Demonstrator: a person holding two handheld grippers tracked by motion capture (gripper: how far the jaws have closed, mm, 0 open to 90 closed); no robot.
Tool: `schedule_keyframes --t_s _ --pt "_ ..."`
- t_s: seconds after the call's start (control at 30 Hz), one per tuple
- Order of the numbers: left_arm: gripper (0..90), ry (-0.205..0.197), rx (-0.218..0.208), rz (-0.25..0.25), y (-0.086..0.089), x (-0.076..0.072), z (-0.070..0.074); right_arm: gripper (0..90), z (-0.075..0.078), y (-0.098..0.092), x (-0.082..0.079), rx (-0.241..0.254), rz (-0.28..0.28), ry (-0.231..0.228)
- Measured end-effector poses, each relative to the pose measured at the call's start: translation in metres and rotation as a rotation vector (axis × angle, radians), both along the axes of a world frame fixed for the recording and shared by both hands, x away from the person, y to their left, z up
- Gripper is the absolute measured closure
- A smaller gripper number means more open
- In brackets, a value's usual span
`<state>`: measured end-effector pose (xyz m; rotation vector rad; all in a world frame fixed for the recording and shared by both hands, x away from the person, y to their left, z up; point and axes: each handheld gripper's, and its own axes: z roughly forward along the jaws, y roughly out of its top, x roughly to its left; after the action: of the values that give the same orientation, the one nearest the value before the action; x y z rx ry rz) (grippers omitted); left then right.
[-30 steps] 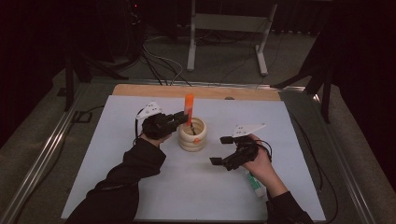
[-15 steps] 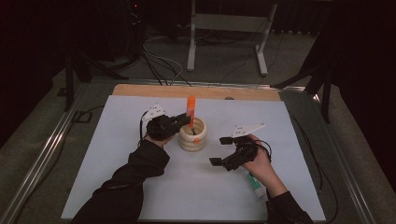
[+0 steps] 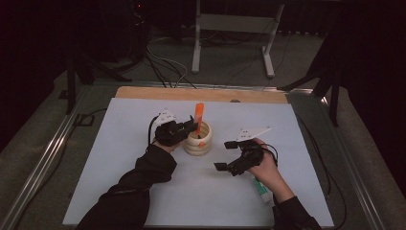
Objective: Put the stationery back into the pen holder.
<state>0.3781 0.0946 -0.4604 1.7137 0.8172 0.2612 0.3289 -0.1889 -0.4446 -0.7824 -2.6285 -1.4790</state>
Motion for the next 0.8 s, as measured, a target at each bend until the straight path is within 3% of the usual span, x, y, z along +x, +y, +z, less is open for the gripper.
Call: schedule_keyframes --t_s 0.2,0.3,0.4,0.43,0.67,0.7,0.8 --pt "75.9 -0.005 0.041 0.013 -0.007 -0.001 -0.004 0.9 0.001 -0.001 0.000 0.007 0.001 0.004" --pt "61.3 -0.013 0.040 0.036 -0.008 -0.001 -0.002 0.9 0.002 -0.002 0.000 0.010 0.000 0.005" --pt "57.2 -0.005 0.044 0.045 -0.007 -0.001 0.003 0.9 0.002 -0.002 0.000 0.009 0.000 0.005" --pt "36.1 0.001 0.037 0.041 -0.006 -0.002 0.004 0.9 0.002 -0.002 0.000 0.010 0.001 0.005" --pt "13.4 0.025 0.023 0.042 0.003 -0.008 0.008 0.9 0.002 -0.003 -0.001 0.018 0.001 0.005" --pt "7.6 0.031 0.014 0.018 0.005 -0.009 0.008 0.9 0.002 -0.003 -0.001 0.019 0.000 0.006" --pt "3.8 0.033 0.002 -0.017 0.010 -0.013 0.010 0.9 0.003 -0.003 -0.001 0.020 -0.001 0.006"
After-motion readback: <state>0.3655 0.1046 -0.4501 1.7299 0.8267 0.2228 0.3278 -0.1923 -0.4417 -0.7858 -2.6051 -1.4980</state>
